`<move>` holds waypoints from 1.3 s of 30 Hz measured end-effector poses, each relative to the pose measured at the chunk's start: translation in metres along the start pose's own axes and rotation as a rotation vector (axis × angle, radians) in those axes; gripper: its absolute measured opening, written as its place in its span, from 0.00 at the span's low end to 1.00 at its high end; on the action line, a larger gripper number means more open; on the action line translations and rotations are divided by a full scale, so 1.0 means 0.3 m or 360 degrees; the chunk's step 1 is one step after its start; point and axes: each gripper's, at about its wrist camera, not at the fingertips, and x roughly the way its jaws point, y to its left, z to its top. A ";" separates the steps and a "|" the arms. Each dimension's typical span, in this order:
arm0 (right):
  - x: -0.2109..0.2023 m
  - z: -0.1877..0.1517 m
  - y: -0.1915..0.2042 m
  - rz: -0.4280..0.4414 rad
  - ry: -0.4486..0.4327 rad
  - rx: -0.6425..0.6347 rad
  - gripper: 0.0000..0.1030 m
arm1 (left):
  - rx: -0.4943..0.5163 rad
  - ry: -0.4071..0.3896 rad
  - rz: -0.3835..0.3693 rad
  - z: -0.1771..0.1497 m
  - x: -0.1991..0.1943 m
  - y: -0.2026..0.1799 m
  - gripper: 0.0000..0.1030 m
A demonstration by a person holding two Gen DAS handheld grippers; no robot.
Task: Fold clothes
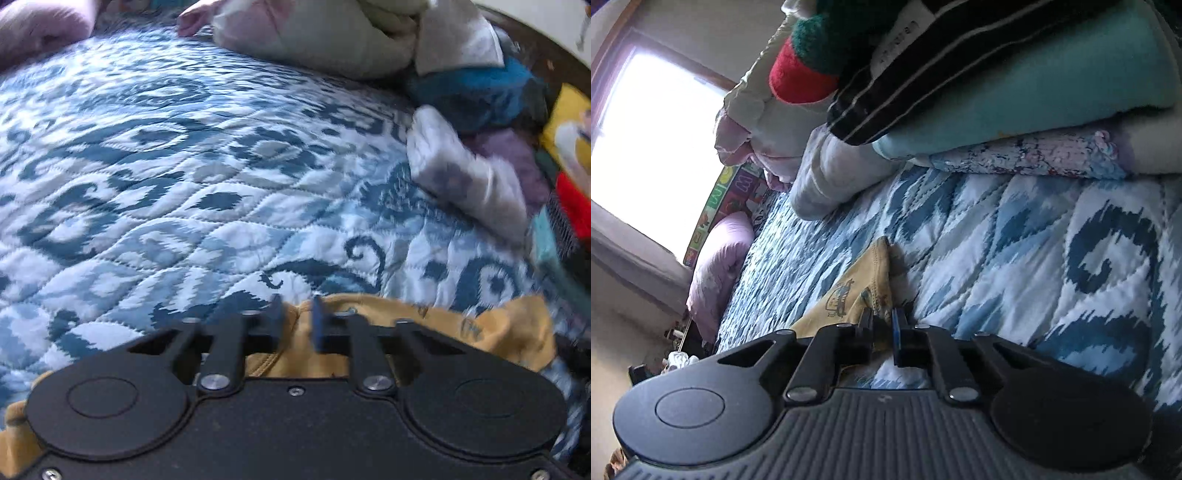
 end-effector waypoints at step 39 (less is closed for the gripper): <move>-0.024 0.056 0.029 -0.0174 -0.0077 -0.0242 0.13 | -0.0190 -0.0147 0.0115 -0.535 -0.415 -0.240 0.06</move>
